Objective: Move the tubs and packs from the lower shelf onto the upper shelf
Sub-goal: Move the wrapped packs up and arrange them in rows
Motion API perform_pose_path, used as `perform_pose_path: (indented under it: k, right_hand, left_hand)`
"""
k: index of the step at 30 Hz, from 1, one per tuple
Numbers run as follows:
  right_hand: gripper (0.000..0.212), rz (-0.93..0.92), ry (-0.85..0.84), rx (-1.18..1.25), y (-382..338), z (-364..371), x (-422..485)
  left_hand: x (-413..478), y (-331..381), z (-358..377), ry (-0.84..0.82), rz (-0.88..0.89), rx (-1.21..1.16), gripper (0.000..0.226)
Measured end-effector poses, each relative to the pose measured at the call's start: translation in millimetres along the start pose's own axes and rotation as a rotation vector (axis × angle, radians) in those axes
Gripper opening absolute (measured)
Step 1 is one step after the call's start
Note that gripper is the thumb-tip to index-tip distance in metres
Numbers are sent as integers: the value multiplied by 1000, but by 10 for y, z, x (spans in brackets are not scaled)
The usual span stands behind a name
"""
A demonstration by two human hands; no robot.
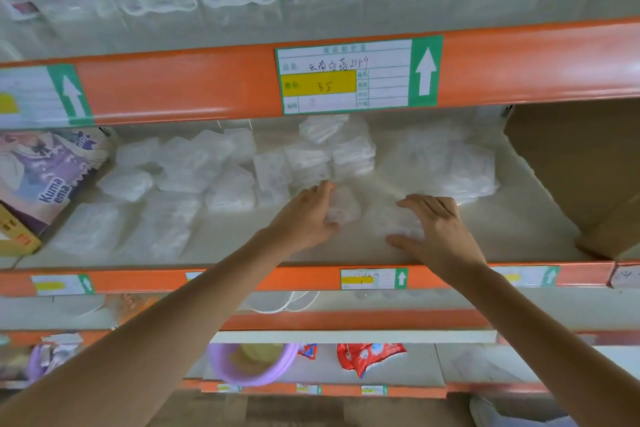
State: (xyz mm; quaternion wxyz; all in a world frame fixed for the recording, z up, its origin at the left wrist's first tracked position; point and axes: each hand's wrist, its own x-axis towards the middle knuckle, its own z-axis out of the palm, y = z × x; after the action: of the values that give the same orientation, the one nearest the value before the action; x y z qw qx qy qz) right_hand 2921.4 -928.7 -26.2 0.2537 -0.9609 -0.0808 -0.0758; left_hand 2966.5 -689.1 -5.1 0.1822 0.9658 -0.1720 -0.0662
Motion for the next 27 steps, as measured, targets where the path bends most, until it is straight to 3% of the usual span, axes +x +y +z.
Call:
perform_pose_path:
  k: [8,14,27]
  right_hand:
    - [55,-57,56,-114,-29,55,3]
    - [52,18,3,-96,-166,26,-20]
    - [50,-95,-9,-19,-956,-352,-464]
  left_hand:
    - [-291,-120,-38,0,-73,-36,71]
    - [-541,-211,-58,55,-82,-66,74]
    - [-1410,-272,-673,147,78,-19,71]
